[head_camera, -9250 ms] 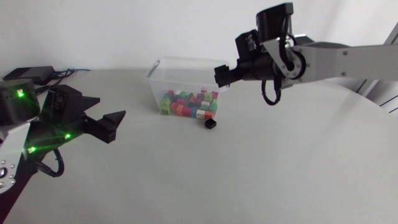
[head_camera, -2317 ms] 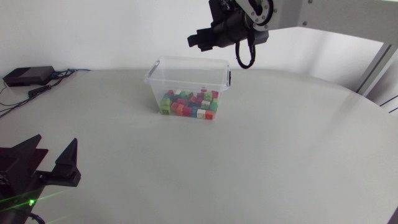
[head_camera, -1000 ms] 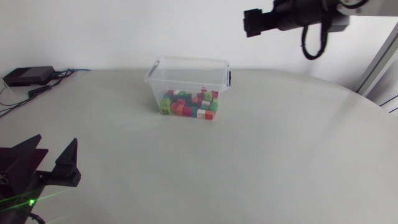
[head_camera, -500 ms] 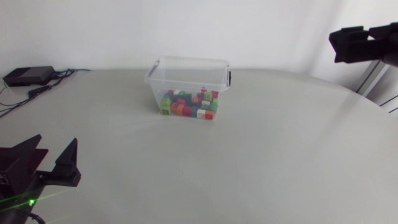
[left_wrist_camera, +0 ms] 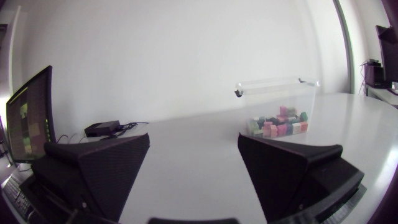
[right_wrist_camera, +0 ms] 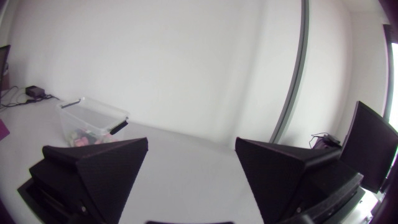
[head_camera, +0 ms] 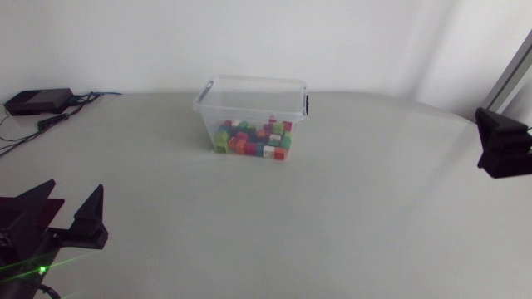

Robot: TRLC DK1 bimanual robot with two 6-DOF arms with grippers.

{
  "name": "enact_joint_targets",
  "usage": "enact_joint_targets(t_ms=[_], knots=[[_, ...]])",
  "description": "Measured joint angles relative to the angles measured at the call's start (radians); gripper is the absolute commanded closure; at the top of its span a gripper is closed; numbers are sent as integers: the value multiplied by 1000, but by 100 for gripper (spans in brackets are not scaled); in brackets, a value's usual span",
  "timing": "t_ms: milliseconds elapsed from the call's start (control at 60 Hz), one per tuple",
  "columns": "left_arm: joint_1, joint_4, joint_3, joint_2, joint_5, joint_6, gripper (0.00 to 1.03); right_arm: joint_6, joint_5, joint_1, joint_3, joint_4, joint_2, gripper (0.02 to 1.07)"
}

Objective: Place the duplo bricks in the container

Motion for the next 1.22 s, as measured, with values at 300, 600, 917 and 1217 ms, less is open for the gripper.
enact_joint_targets(t_ms=[300, 600, 917, 1217], knots=[[-1, 0, 0, 0, 0, -26, 5, 5, -21, -14, -184, 29, -166, 6], [-14, 1, 0, 0, 2, -82, 5, 71, -63, -29, -345, 116, -250, 6], [-32, 8, 0, 0, 4, -138, 5, 153, -107, -50, -509, 198, -336, 6], [-41, 8, 0, 1, 4, -164, 5, 189, -126, -58, -577, 228, -371, 6]])
